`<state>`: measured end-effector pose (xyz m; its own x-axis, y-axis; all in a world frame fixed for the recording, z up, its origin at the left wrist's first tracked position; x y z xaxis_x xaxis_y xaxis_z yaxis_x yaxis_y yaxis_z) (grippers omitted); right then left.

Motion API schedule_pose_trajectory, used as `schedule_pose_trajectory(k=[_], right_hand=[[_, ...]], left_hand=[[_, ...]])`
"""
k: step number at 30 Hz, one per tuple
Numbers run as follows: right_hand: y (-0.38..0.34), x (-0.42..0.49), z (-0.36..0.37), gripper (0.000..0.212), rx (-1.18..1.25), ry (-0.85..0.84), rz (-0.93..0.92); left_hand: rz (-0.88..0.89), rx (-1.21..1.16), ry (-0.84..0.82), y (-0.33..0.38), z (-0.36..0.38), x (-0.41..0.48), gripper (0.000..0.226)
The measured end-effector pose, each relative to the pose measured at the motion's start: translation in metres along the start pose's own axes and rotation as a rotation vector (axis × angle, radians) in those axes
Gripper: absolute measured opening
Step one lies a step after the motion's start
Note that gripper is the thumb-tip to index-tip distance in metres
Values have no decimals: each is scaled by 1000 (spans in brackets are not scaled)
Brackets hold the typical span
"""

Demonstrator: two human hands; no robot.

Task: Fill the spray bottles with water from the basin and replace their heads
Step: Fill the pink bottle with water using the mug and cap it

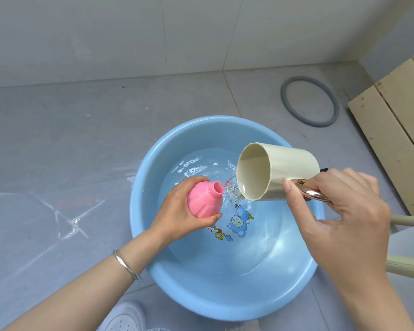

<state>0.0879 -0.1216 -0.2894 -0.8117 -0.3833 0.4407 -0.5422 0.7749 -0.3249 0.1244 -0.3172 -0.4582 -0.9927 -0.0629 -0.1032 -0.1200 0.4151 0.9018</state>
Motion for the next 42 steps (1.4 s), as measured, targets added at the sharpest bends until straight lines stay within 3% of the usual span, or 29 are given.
schedule_pose_trajectory(k=[32, 37, 42], right_hand=[[-25, 1, 3, 34, -302, 116, -471], [4, -3, 13, 31, -23, 155, -35], [38, -20, 32, 40, 730, 181, 681]], left_hand=[[-15, -25, 3, 1, -1, 0, 68], [-48, -53, 29, 4, -3, -2, 64], [-55, -116, 40, 6, -5, -2, 66]])
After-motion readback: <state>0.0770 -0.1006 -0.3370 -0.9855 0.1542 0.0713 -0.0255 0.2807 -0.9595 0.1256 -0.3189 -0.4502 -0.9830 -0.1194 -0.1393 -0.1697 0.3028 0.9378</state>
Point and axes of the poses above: each hand's wrist, its own x-axis towards the middle knuckle, its own z-axis out of the palm, y = z × x, the point moved 2 cm from there along x, towards the middle knuckle, and after that the axes turned 7 degrees about -y, right-handed, at the moved point
